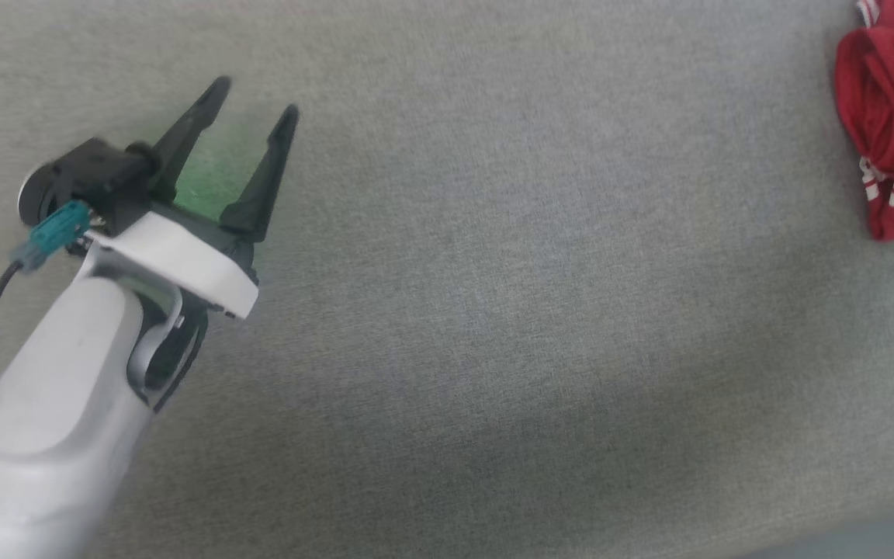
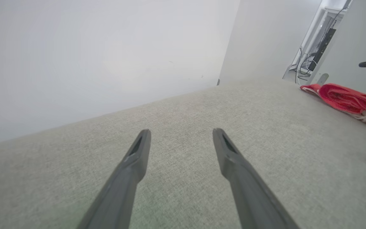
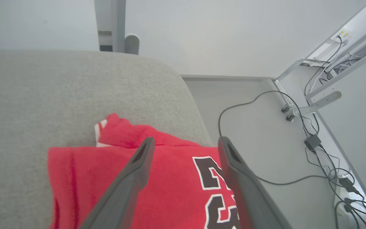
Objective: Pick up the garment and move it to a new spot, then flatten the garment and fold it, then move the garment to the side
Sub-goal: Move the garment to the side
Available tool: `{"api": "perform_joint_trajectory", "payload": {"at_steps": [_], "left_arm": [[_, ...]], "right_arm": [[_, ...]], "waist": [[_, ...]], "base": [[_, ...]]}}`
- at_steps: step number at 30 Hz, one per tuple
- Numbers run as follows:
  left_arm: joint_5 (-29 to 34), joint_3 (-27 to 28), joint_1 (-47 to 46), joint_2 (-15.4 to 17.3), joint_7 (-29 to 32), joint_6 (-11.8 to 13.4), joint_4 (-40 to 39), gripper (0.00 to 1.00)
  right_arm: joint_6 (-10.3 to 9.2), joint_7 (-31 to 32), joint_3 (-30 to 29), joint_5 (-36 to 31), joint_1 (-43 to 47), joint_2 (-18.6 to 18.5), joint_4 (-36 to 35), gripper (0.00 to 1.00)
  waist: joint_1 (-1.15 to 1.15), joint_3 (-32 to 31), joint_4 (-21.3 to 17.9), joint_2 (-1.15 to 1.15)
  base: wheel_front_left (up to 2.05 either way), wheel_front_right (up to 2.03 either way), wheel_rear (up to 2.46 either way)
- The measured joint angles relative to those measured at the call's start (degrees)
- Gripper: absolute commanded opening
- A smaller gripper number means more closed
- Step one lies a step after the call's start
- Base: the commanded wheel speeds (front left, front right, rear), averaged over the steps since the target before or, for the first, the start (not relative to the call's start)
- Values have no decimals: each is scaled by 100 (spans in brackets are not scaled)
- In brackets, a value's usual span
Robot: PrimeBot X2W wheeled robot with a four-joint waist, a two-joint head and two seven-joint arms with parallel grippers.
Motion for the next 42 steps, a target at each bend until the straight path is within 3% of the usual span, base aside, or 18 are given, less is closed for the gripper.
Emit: {"api": "perform_joint_trajectory", "payload": {"at_steps": [12, 21, 31, 42], "left_arm": [[-5, 797, 987, -255, -18, 18, -119, 100], [49, 1568, 1951, -413, -18, 19, -249, 100], [181, 2279, 2919, -487, -18, -9, -458, 100], [474, 2904, 3713, -595, -18, -33, -737, 100]], "right_arm": [[0, -649, 749, 631, 426, 584, -497, 100], [0, -1007, 1210, 1285, 1310, 743, -1115, 100], [-1, -1268, 1177, 1695, 2547, 801, -1850, 100], [-1, -1400, 692, 1541, 4000, 1095, -2964, 100]], "waist": [[0, -891, 326, 0], [0, -1626, 695, 0], [0, -2322, 1101, 0], [0, -2758, 1322, 0]], "base": [[0, 0, 0], [0, 0, 0], [0, 0, 0], [0, 0, 0]]}}
